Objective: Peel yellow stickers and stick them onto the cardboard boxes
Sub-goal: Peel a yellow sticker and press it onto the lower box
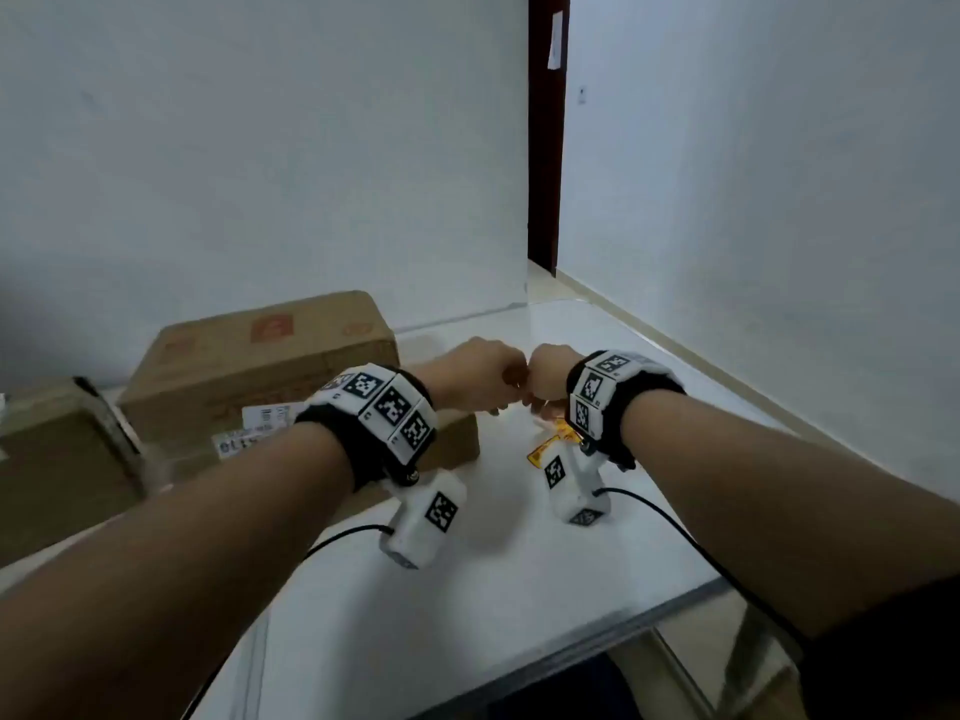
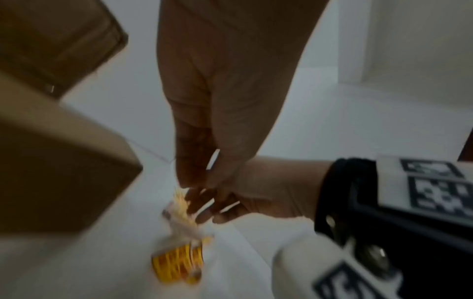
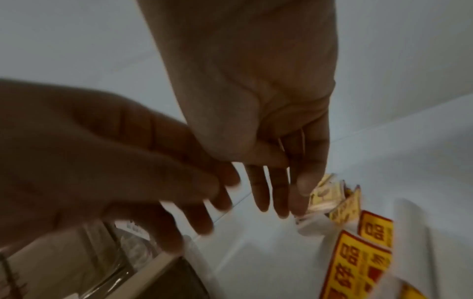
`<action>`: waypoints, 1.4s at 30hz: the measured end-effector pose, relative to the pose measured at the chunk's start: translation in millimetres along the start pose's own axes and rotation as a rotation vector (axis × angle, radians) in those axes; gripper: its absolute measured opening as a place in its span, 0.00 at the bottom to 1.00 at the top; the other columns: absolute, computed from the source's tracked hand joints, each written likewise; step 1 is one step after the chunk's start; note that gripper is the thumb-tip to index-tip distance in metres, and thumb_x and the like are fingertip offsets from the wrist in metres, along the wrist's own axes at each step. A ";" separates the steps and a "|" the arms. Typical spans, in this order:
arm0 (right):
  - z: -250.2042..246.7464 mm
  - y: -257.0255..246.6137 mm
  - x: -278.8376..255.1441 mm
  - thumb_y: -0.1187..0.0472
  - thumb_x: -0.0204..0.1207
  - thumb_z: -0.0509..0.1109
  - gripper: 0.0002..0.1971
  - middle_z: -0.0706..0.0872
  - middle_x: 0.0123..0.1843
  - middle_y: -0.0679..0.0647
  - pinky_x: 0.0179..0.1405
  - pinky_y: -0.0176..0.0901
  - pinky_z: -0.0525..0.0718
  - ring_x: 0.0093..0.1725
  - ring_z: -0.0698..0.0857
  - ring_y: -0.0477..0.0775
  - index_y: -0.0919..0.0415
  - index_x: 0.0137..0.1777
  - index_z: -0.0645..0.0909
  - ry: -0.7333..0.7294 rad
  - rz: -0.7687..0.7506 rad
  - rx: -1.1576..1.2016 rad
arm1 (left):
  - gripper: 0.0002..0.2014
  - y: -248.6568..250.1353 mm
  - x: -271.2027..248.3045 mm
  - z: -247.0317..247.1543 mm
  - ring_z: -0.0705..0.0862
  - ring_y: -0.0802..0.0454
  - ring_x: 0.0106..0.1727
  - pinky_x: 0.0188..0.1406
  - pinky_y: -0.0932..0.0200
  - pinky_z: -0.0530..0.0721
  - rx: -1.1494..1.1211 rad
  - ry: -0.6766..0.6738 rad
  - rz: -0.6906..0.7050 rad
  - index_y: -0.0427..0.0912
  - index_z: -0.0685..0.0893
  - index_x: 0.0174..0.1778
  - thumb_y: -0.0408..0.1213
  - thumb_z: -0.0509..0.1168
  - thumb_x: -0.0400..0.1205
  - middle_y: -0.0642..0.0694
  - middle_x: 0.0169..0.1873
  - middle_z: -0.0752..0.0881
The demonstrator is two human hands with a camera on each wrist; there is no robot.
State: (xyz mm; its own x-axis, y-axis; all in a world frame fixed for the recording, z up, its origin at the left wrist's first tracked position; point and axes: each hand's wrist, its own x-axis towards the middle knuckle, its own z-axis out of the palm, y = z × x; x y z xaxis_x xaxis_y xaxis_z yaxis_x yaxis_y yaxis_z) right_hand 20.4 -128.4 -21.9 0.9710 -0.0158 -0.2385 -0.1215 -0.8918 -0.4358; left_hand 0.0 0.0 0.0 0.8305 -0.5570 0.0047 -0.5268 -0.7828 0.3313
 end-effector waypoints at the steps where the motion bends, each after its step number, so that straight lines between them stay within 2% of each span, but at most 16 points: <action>1: 2.0 4.7 -0.1 0.65 0.82 0.64 0.08 0.88 0.46 0.61 0.46 0.47 0.87 0.35 0.85 0.56 0.66 0.48 0.84 -0.002 -0.005 0.030 | 0.07 2.6 1.6 8.3 0.90 0.52 0.42 0.40 0.65 0.83 0.027 -0.061 -0.039 0.42 0.85 0.50 0.36 0.62 0.83 0.47 0.45 0.89; 5: 8.6 15.6 -8.9 0.64 0.81 0.67 0.09 0.91 0.52 0.56 0.38 0.40 0.83 0.31 0.82 0.50 0.65 0.55 0.87 -0.018 0.046 -0.067 | 0.13 6.8 5.6 39.0 0.86 0.50 0.43 0.36 0.63 0.78 0.134 -0.167 -0.120 0.38 0.86 0.56 0.41 0.62 0.84 0.43 0.52 0.90; 8: 16.7 21.2 -16.6 0.64 0.79 0.66 0.13 0.90 0.56 0.58 0.51 0.46 0.86 0.49 0.89 0.57 0.65 0.59 0.87 0.001 0.033 -0.095 | 0.21 3.2 8.2 56.0 0.82 0.47 0.44 0.39 0.61 0.76 0.161 -0.204 -0.141 0.36 0.85 0.54 0.53 0.64 0.82 0.39 0.56 0.89; 11: 31.0 30.2 -18.6 0.67 0.79 0.62 0.14 0.88 0.61 0.59 0.60 0.47 0.85 0.59 0.87 0.59 0.64 0.60 0.86 0.037 0.003 -0.110 | 0.27 2.0 9.1 71.0 0.83 0.43 0.58 0.50 0.58 0.76 0.194 -0.187 -0.151 0.37 0.84 0.60 0.58 0.65 0.80 0.41 0.60 0.86; 17: 39.3 45.1 -29.6 0.68 0.80 0.62 0.16 0.84 0.60 0.61 0.59 0.48 0.84 0.64 0.84 0.62 0.65 0.63 0.84 0.068 -0.029 0.109 | 0.17 -6.5 7.8 78.5 0.81 0.48 0.53 0.46 0.62 0.72 0.097 -0.136 -0.157 0.44 0.83 0.60 0.48 0.69 0.79 0.45 0.57 0.85; 19: 36.8 45.5 -32.6 0.70 0.80 0.59 0.17 0.83 0.65 0.62 0.62 0.48 0.83 0.66 0.82 0.62 0.66 0.63 0.85 0.076 -0.033 0.095 | 0.12 -11.1 7.6 78.2 0.83 0.47 0.55 0.47 0.62 0.74 0.071 -0.089 -0.122 0.43 0.85 0.57 0.43 0.69 0.80 0.44 0.57 0.86; 21: 34.7 45.3 -32.0 0.70 0.80 0.59 0.18 0.83 0.68 0.61 0.59 0.43 0.80 0.68 0.81 0.60 0.64 0.65 0.84 0.077 -0.044 0.126 | 0.09 -14.5 5.2 77.2 0.85 0.47 0.52 0.47 0.63 0.76 0.036 -0.032 -0.076 0.40 0.86 0.53 0.38 0.69 0.80 0.43 0.53 0.88; 25: 33.6 44.8 -25.4 0.70 0.80 0.57 0.18 0.85 0.64 0.56 0.62 0.47 0.82 0.61 0.83 0.58 0.61 0.58 0.88 0.170 -0.046 0.291 | 0.03 -19.8 -2.5 69.3 0.85 0.55 0.32 0.31 0.74 0.77 -0.071 0.107 -0.053 0.40 0.85 0.47 0.33 0.67 0.80 0.46 0.41 0.89; 27: 33.2 40.9 -22.0 0.68 0.81 0.58 0.16 0.84 0.58 0.55 0.58 0.47 0.83 0.56 0.82 0.56 0.60 0.54 0.88 0.203 -0.041 0.397 | 0.02 -22.7 -9.2 56.8 0.88 0.58 0.33 0.34 0.69 0.83 -0.127 0.163 -0.075 0.43 0.84 0.46 0.35 0.67 0.80 0.51 0.39 0.88; 29: 31.6 33.7 -20.9 0.67 0.82 0.57 0.15 0.82 0.51 0.55 0.47 0.45 0.83 0.49 0.82 0.55 0.60 0.52 0.87 0.222 -0.041 0.490 | 0.00 -27.3 -18.0 41.3 0.90 0.57 0.38 0.42 0.63 0.87 -0.215 0.182 -0.075 0.43 0.84 0.44 0.34 0.68 0.80 0.50 0.43 0.89; 32: 30.3 15.9 -19.2 0.62 0.84 0.57 0.13 0.84 0.47 0.60 0.43 0.46 0.85 0.41 0.83 0.56 0.62 0.47 0.83 0.196 -0.038 0.723 | 0.01 -37.2 -34.8 19.6 0.87 0.61 0.37 0.38 0.67 0.80 -0.184 0.294 -0.067 0.43 0.84 0.43 0.35 0.70 0.78 0.52 0.39 0.89; 34: 30.0 0.3 -22.4 0.56 0.84 0.57 0.13 0.86 0.46 0.64 0.35 0.42 0.85 0.35 0.83 0.55 0.63 0.47 0.79 0.116 -0.034 0.920 | 0.01 -44.8 -49.1 9.3 0.85 0.57 0.37 0.37 0.67 0.78 -0.097 0.402 -0.018 0.44 0.85 0.42 0.34 0.70 0.77 0.51 0.37 0.88; 36: 31.6 -14.4 -26.8 0.54 0.85 0.58 0.14 0.86 0.44 0.65 0.33 0.40 0.85 0.32 0.83 0.54 0.65 0.49 0.77 -0.012 -0.059 1.111 | 0.01 -53.6 -62.7 1.9 0.85 0.51 0.38 0.38 0.63 0.78 -0.016 0.484 0.079 0.40 0.85 0.42 0.31 0.70 0.77 0.47 0.38 0.88; 38: 37.1 -28.1 -29.7 0.58 0.85 0.62 0.14 0.85 0.43 0.64 0.35 0.39 0.85 0.33 0.84 0.52 0.70 0.56 0.78 -0.075 -0.134 1.211 | 0.02 -64.9 -73.1 -2.8 0.84 0.47 0.38 0.36 0.59 0.78 0.096 0.521 0.182 0.37 0.84 0.41 0.28 0.71 0.76 0.43 0.39 0.87; 40: 45.2 -40.3 -30.6 0.66 0.82 0.66 0.12 0.85 0.45 0.61 0.34 0.35 0.85 0.33 0.84 0.49 0.71 0.63 0.79 -0.033 -0.217 1.204 | 0.03 -76.9 -82.3 -5.5 0.84 0.45 0.37 0.36 0.52 0.82 0.152 0.522 0.217 0.37 0.83 0.40 0.27 0.71 0.75 0.42 0.40 0.86; 42: 53.4 -51.4 -32.1 0.71 0.80 0.68 0.11 0.86 0.48 0.61 0.30 0.32 0.83 0.33 0.85 0.48 0.66 0.61 0.81 0.037 -0.256 1.167 | 0.04 -87.4 -92.3 -6.3 0.86 0.47 0.39 0.39 0.47 0.86 0.102 0.542 0.181 0.38 0.84 0.42 0.26 0.70 0.76 0.44 0.43 0.87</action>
State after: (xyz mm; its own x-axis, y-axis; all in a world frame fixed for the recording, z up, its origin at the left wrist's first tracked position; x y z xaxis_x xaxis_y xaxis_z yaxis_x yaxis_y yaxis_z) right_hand -15.5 -57.9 -38.2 0.9973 0.0722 -0.0133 -0.0189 0.0774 -0.9968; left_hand -29.5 121.6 -23.4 0.6857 -0.4838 0.5438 -0.6612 -0.7263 0.1877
